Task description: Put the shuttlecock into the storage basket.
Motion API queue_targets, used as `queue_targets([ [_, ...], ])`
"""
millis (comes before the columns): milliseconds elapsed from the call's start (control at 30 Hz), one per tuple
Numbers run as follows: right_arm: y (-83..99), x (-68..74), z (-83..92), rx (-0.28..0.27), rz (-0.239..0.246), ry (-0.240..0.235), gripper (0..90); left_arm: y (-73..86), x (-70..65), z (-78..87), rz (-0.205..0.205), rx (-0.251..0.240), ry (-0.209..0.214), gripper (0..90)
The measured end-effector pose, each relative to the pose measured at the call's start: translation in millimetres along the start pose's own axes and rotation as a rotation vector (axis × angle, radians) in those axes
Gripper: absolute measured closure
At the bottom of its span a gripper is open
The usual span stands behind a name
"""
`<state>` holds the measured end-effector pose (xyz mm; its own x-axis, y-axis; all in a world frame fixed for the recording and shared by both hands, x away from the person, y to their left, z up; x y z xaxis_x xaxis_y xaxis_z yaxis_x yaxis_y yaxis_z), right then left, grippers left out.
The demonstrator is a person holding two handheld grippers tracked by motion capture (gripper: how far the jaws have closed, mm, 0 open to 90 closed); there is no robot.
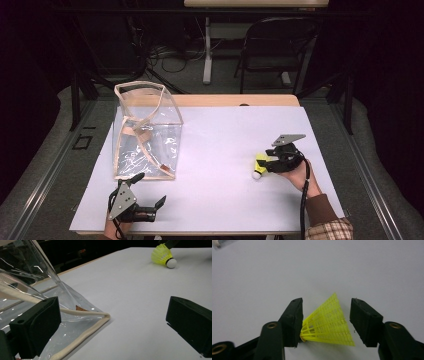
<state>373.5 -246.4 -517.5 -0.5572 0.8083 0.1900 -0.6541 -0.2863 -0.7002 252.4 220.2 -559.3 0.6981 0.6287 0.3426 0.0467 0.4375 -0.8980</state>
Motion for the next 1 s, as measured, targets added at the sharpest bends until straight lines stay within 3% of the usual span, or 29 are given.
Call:
queue_targets([
  [400, 2.5, -5.1, -5.0, 0.02, -0.028, 0.014, 61.1, 0.0, 0.1, -0.2, -0.007, 0.006, -0.003, 0.0],
  [1000, 2.4, -5.4, -0.1, -0.006, -0.051, 0.043, 79.3, 0.0, 0.1, -0.2, -0.004, 0.01, -0.009, 0.0],
])
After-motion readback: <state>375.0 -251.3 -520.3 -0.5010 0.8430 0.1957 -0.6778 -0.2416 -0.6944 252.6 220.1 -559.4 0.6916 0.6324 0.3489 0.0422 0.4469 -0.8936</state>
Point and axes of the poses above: each handheld gripper's, and its own axes: z roughly backward along the jaws, y roughly out of its underside, x roughly to its left, the point moved 1 cm from there along -z, roughly forward along the jaws, and after that the axes turned 13 degrees about -z, right-handed, at the moved point
